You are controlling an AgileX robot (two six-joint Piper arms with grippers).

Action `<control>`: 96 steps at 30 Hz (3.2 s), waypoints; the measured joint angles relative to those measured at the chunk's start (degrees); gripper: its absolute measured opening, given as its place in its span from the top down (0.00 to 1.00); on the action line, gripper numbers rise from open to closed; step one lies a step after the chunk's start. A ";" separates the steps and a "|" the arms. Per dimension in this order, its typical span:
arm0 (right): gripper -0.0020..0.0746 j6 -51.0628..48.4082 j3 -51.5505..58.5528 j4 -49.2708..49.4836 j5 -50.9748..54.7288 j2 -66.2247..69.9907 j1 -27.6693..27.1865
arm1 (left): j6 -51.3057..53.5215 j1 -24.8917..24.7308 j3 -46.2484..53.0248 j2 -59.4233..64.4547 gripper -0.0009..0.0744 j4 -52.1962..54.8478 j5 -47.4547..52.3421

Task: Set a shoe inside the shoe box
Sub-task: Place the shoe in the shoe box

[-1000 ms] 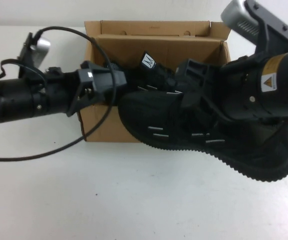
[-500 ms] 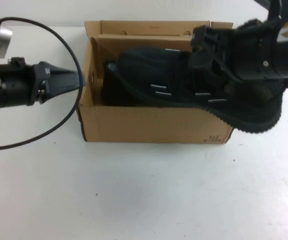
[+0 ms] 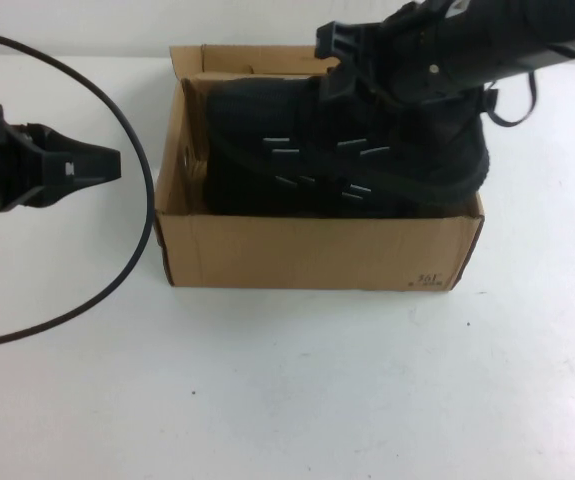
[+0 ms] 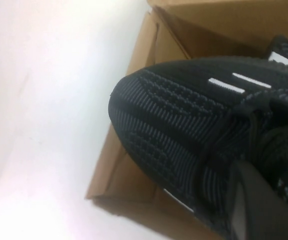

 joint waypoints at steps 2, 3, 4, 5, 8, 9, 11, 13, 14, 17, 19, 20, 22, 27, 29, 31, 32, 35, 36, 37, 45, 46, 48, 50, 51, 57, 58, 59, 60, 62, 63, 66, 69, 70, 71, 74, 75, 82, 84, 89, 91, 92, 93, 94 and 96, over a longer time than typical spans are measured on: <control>0.97 -1.29 -2.84 0.22 0.94 3.26 0.00 | -0.36 0.00 0.00 -1.27 0.99 0.38 0.00; 0.97 -1.69 -4.06 0.22 1.20 4.79 0.00 | -0.43 0.00 0.00 -1.60 0.99 0.49 0.00; 0.97 -1.97 -5.14 0.22 1.56 6.19 0.00 | -0.59 0.00 0.00 -1.85 0.99 0.52 0.00; 0.97 -2.17 -5.99 0.22 1.98 7.48 0.00 | -0.71 0.00 0.00 -1.97 0.99 0.65 0.00; 0.97 -2.55 -6.92 0.82 2.89 10.26 0.00 | -1.09 0.00 0.00 -1.97 0.99 0.90 0.00; 0.97 -2.77 -7.00 1.28 3.52 10.90 0.00 | -1.18 0.00 0.00 -1.97 0.99 1.06 0.00; 0.97 -3.66 -7.14 2.56 5.27 12.33 0.00 | -1.31 0.00 0.00 -1.97 0.99 1.05 0.00; 0.97 -5.55 -7.27 4.11 7.00 13.34 -0.02 | -1.31 0.00 0.00 -1.97 0.99 1.05 0.00; 0.97 -6.61 -7.27 5.20 7.75 13.69 -0.02 | -1.31 0.00 0.00 -1.97 0.99 1.21 0.00; 0.97 -8.22 -7.27 7.31 8.87 14.79 -0.02 | -1.31 0.00 0.00 -1.97 0.99 1.21 0.00; 0.97 -8.64 -7.27 8.03 9.01 15.34 -0.12 | -1.31 0.00 0.00 -1.97 0.99 1.21 0.00; 0.97 -8.64 -7.27 8.29 9.01 15.74 -0.12 | -1.31 0.00 0.00 -1.97 0.99 1.21 0.00; 0.97 -8.73 -7.27 8.42 9.01 16.23 -0.12 | -1.31 0.00 0.00 -1.97 0.99 1.21 0.00; 0.97 -9.96 -7.27 8.96 9.78 17.55 -0.12 | -1.35 0.00 0.00 -1.97 0.99 1.21 0.00; 0.97 -12.43 -7.27 9.84 10.60 17.65 -0.12 | -1.35 0.00 0.00 -1.97 0.99 1.21 0.00; 0.97 -14.30 -7.27 10.83 11.13 17.65 -0.12 | -1.35 0.00 0.00 -1.97 0.99 1.21 0.00; 0.97 -14.96 -7.27 11.12 11.13 17.51 -0.12 | -1.35 0.00 0.00 -1.97 0.99 1.21 0.00; 0.97 -15.89 -7.39 11.62 11.01 16.47 -0.12 | -1.35 0.00 0.00 -1.97 0.99 1.21 -0.11; 0.97 -15.90 -7.51 11.62 11.01 16.24 -0.12 | -1.35 0.00 0.00 -1.97 0.99 1.21 -0.16; 0.97 -16.01 -7.91 11.62 11.12 15.76 -0.12 | -1.35 0.00 0.00 -1.97 0.99 1.21 -0.14; 0.97 -16.10 -9.28 12.91 13.72 15.18 -0.12 | -1.58 0.00 0.00 -1.97 0.99 1.21 -0.28; 0.97 -16.10 -9.28 12.99 13.72 15.18 -0.12 | -1.58 0.00 0.00 -1.97 0.99 1.21 -0.28; 0.97 -15.82 -9.28 12.99 13.72 15.18 -0.12 | -1.58 0.00 0.00 -1.97 0.99 1.21 -0.28; 0.97 -14.42 -9.28 12.99 13.72 15.31 -0.12 | -1.58 0.00 0.00 -1.97 0.99 1.21 -0.28; 0.97 -13.45 -9.34 12.99 13.72 15.55 -0.12 | -1.58 0.00 0.00 -1.97 0.99 1.21 -0.28; 0.97 -6.60 -9.34 13.27 12.72 18.99 -0.12 | -1.58 0.00 0.00 -1.97 0.99 1.21 -0.28; 0.97 -5.98 -9.34 13.27 12.38 19.36 -0.12 | -1.58 0.00 0.00 -1.97 0.99 1.21 -0.28; 0.97 -5.46 -9.34 13.27 12.12 19.80 -0.12 | -1.58 0.00 0.00 -1.97 0.99 1.21 -0.28; 0.97 -5.13 -9.34 13.27 11.79 19.92 -0.12 | -1.58 0.00 0.00 -1.97 0.99 1.21 -0.28; 0.97 -4.84 -9.34 13.17 11.58 19.92 -0.12 | -1.58 0.00 0.00 -1.97 0.99 1.21 -0.28; 0.97 -4.75 -9.34 12.95 11.58 19.92 -0.12 | -1.58 0.00 0.00 -1.97 0.99 1.21 -0.28; 0.93 -4.75 -9.34 11.31 11.71 19.81 -0.12 | -1.71 0.00 0.00 -1.97 0.99 1.21 -0.28; 0.80 -4.75 -9.34 8.75 12.57 19.00 -0.12 | -1.71 0.00 0.00 -1.97 0.99 1.21 -0.28; 0.75 -4.75 -9.34 8.12 12.68 18.60 -0.12 | -1.71 0.00 0.00 -1.97 0.99 1.21 -0.28; 0.69 -4.75 -9.34 7.46 12.80 18.10 -0.12 | -1.71 0.00 0.00 -1.97 0.99 1.21 -0.15; 0.56 -4.75 -9.34 5.96 12.92 16.41 -0.12 | -1.71 0.00 0.00 -1.97 0.99 1.21 0.79; 0.52 -4.75 -9.34 5.31 12.92 15.81 -0.12 | -1.71 0.00 0.00 -1.97 0.99 1.21 1.33; 0.45 -5.31 -9.34 -2.19 12.39 10.82 -0.12 | -1.61 0.00 0.00 -3.62 0.99 3.50 3.72; 0.45 -5.41 -9.34 -6.47 12.39 8.50 -0.12 | -1.61 0.00 0.00 -5.78 0.99 5.04 3.14; 0.55 -5.22 -9.34 -17.13 14.10 1.13 -0.12 | -3.37 0.00 0.00 -13.34 0.99 10.22 1.24; 0.67 -3.27 -9.34 -22.31 15.01 -2.33 -0.12 | -4.81 -0.10 0.00 -17.12 0.99 12.75 0.54; 0.75 -1.67 -9.34 -25.03 15.32 -4.39 -0.12 | -5.76 -0.10 0.00 -19.06 0.99 14.17 0.06; 0.84 0.17 -9.34 -27.76 15.61 -6.51 -0.12 | -6.75 -0.22 0.00 -20.99 0.99 15.53 -0.30; 0.89 1.60 -9.34 -29.88 15.62 -8.64 -0.12 | -7.86 -0.34 0.00 -22.89 0.99 16.92 -0.50; 0.95 4.00 -9.34 -34.96 15.62 -13.09 -0.12 | -10.26 -0.56 0.00 -26.19 0.99 19.27 -1.28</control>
